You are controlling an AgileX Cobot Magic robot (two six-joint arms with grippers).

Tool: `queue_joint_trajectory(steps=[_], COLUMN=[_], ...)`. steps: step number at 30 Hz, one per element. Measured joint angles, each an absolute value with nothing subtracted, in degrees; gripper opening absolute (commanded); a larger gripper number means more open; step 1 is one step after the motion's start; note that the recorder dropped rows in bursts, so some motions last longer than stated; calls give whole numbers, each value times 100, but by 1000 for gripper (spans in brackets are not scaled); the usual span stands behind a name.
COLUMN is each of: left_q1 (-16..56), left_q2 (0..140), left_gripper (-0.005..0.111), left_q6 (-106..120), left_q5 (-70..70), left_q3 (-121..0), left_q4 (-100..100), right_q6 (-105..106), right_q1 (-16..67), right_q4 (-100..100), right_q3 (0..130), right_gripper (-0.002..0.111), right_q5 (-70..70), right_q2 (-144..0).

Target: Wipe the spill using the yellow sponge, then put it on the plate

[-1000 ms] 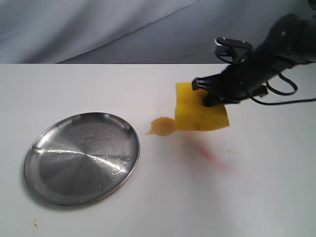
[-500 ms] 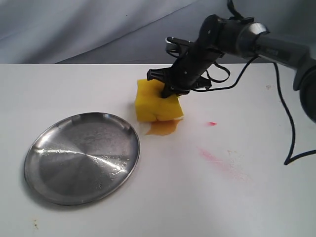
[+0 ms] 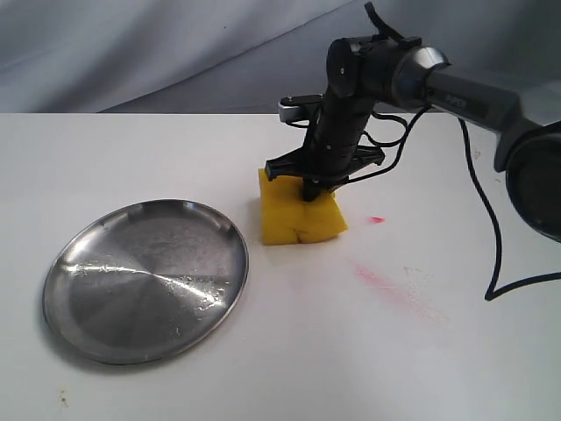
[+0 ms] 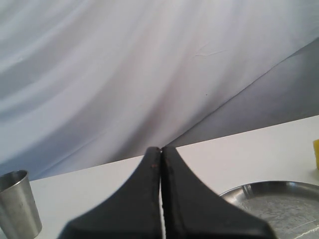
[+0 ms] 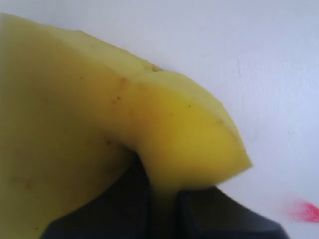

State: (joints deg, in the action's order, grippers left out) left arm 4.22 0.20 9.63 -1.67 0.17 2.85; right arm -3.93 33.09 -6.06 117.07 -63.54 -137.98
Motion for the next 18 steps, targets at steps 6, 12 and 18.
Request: queue_joint_trajectory(steps=[6, 12, 18], left_q1=[422, 422, 422], left_q2=[20, 20, 20], left_gripper=[0, 0, 0], left_q6=[963, 963, 963], left_q5=[-167, -167, -167], left_q3=[17, 17, 17], left_q4=[285, 285, 285], right_q6=[0, -572, -1668], right_q1=[3440, 3469, 3469], right_q4=[-371, 0, 192], right_q3=[11707, 11707, 11707], right_gripper=[0, 0, 0], right_q5=[-6759, -6609, -5623], right_q2=[-13775, -13750, -13750])
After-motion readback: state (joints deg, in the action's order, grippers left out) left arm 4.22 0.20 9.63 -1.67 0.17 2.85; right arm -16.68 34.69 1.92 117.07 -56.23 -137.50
